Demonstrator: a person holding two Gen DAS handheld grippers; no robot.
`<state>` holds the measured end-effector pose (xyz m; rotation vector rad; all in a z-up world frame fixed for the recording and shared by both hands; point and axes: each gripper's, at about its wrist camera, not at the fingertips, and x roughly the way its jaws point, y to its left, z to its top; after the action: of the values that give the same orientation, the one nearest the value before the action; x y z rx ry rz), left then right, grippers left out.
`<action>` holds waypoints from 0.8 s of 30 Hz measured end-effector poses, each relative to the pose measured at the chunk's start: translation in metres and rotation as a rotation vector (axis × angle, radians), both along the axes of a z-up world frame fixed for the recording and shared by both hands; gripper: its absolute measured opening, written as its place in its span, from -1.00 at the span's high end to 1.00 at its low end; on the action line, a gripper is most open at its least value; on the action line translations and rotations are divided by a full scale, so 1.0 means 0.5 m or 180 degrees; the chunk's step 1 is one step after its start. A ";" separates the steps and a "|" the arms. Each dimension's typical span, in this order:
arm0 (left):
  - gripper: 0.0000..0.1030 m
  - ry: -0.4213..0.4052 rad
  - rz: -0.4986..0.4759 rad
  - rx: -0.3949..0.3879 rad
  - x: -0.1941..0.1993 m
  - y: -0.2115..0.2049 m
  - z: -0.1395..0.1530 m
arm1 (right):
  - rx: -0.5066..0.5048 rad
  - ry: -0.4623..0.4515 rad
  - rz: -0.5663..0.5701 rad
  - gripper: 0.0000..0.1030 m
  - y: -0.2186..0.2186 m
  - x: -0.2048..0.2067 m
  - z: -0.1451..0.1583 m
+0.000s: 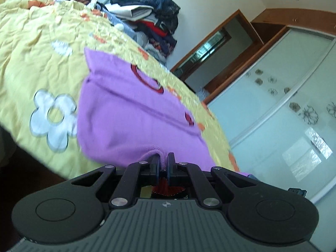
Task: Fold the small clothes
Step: 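Lift the hem with both grippers and fold it toward the collar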
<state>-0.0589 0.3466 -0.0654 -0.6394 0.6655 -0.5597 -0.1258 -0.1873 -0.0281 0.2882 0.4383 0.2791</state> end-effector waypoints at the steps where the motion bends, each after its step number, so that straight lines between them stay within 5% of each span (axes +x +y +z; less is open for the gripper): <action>1: 0.89 0.0023 0.0022 -0.0047 0.015 0.003 -0.005 | 0.0126 0.0092 -0.0014 0.93 -0.015 0.017 -0.003; 6: 0.89 0.0079 0.0134 -0.0009 0.070 0.006 -0.021 | -0.0195 0.0362 -0.0142 0.93 -0.026 0.038 -0.040; 10: 0.89 0.0415 0.0130 0.0166 0.113 -0.005 -0.069 | 0.0227 0.0789 -0.0112 0.84 -0.052 0.044 -0.114; 11: 0.89 0.0524 0.0136 0.0221 0.119 -0.008 -0.084 | 0.0322 0.0869 -0.0177 0.69 -0.056 0.038 -0.124; 13: 0.89 0.0668 0.0157 0.0228 0.123 -0.007 -0.113 | 0.0537 0.0868 -0.0202 -0.11 -0.068 0.016 -0.134; 15: 0.88 0.0692 0.0180 0.0158 0.116 0.001 -0.126 | 0.0694 0.0810 -0.0218 -0.42 -0.072 -0.011 -0.132; 23: 0.88 0.0703 0.0183 0.0101 0.096 0.015 -0.131 | 0.1094 0.0645 -0.0039 -0.37 -0.034 -0.011 -0.156; 24: 0.88 0.0703 0.0186 0.0101 0.095 0.015 -0.131 | 0.1058 0.0635 -0.0004 0.56 -0.023 -0.006 -0.157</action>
<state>-0.0112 0.3542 -0.1311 -0.6947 0.8585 -0.4266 -0.1286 -0.1989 -0.1065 0.6450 0.5887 0.3235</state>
